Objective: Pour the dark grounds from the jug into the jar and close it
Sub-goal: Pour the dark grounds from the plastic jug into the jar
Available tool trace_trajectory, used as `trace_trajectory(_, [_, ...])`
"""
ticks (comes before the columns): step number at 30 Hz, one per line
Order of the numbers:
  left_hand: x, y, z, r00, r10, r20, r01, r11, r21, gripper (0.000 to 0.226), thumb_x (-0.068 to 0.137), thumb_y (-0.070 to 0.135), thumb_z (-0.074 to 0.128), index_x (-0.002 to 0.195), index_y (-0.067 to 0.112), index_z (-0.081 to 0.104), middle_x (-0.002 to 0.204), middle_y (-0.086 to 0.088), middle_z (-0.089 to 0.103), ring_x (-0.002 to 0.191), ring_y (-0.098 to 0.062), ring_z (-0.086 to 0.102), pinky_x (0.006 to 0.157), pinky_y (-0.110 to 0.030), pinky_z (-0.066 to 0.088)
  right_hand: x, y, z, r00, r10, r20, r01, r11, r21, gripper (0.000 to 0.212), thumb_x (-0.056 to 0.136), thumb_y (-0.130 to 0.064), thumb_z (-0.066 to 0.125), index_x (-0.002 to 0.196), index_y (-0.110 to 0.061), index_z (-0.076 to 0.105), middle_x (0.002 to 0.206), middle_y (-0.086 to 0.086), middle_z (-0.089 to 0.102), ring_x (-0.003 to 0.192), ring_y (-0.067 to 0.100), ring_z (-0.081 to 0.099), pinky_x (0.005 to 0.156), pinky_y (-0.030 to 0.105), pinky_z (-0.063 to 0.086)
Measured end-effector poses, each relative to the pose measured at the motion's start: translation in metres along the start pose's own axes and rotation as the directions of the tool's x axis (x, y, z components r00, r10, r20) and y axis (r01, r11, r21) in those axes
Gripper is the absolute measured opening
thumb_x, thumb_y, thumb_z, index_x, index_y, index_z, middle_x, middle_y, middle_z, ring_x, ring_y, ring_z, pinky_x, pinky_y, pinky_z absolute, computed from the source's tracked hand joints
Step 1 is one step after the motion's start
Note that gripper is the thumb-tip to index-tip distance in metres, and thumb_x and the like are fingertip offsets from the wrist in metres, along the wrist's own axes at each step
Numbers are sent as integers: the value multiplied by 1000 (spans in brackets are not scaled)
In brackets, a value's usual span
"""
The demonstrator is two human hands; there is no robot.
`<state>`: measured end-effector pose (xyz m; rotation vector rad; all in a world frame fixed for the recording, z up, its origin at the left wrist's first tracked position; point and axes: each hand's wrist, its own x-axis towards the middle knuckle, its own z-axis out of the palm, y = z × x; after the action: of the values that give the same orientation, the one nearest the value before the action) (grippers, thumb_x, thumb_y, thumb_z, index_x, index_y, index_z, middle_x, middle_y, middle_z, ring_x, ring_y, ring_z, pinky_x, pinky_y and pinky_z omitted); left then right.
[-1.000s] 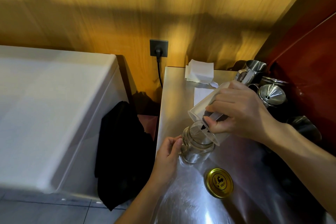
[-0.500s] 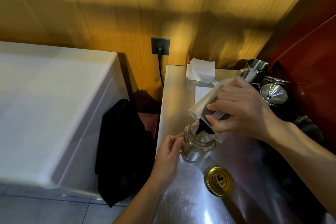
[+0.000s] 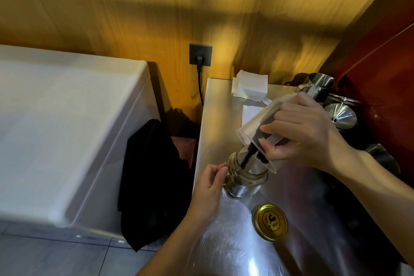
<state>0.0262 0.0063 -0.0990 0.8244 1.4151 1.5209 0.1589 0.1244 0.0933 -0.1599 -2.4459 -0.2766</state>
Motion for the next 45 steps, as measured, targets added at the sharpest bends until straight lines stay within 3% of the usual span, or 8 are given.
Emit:
trace_trajectory(4, [2, -8, -2, 999, -44, 4, 44, 997, -71, 39, 73, 70, 64, 80, 32, 62, 85, 8, 68, 94, -21, 63, 87, -48, 48, 1, -2, 1, 999, -32, 34, 33, 999, -6, 24, 78, -17, 65, 58, -4, 65, 50, 7, 60, 47, 23, 55, 60, 32, 33])
trace_trajectory(11, [4, -9, -1, 998, -65, 3, 65, 997, -48, 40, 72, 72, 63, 82, 33, 62, 88, 9, 69, 99, -19, 64, 89, -43, 51, 2, 0, 3, 998, -54, 24, 54, 998, -18, 24, 77, -18, 67, 57, -4, 64, 47, 6, 55, 45, 23, 51, 60, 31, 31])
trace_trajectory(16, [2, -2, -1, 998, -54, 12, 54, 998, -24, 42, 68, 77, 60, 79, 37, 61, 85, 15, 70, 92, -7, 65, 75, -22, 51, 2, -2, 4, 999, -52, 13, 53, 998, -21, 23, 74, -15, 68, 55, -4, 63, 45, 6, 50, 44, 22, 47, 58, 31, 33])
trace_trajectory(25, [2, -3, 0, 999, -52, 5, 53, 998, -40, 37, 74, 69, 61, 80, 33, 62, 89, 8, 70, 101, -18, 64, 87, -35, 51, 2, -1, 4, 999, -45, 1, 45, 999, -30, 25, 77, -17, 65, 56, -3, 64, 46, 8, 55, 44, 23, 51, 54, 34, 38])
trace_trajectory(29, [0, 4, -2, 1000, -19, -11, 20, 999, 41, 26, 82, 57, 54, 83, 32, 60, 82, 21, 70, 84, 3, 64, 69, -10, 48, 1, 0, 5, 999, -40, 15, 41, 999, -20, 26, 79, -18, 64, 57, -3, 65, 48, 8, 58, 46, 23, 54, 57, 33, 34])
trace_trajectory(31, [-1, 4, -3, 1000, -10, -11, 11, 999, 51, 23, 85, 48, 52, 86, 26, 59, 80, 20, 69, 82, 5, 63, 67, -6, 47, 1, 1, 5, 998, -40, 41, 40, 999, -9, 26, 79, -19, 64, 58, -4, 65, 50, 7, 60, 49, 23, 57, 60, 31, 31])
trace_trajectory(35, [-2, 6, -1, 1000, 9, -2, -9, 998, 69, 18, 89, 39, 50, 86, 23, 57, 84, 9, 65, 81, 8, 62, 67, -5, 46, 5, 3, 4, 998, -32, 48, 32, 999, 7, 27, 78, -20, 64, 57, -3, 65, 51, 8, 62, 48, 23, 58, 58, 33, 35])
trace_trajectory(45, [-1, 6, -3, 999, 33, 9, -34, 997, 68, 22, 85, 45, 51, 87, 24, 59, 85, 7, 67, 79, 6, 63, 67, -7, 48, 6, 4, 6, 996, -49, 72, 49, 999, 3, 28, 80, -20, 63, 58, -4, 65, 52, 8, 62, 51, 24, 59, 60, 32, 35])
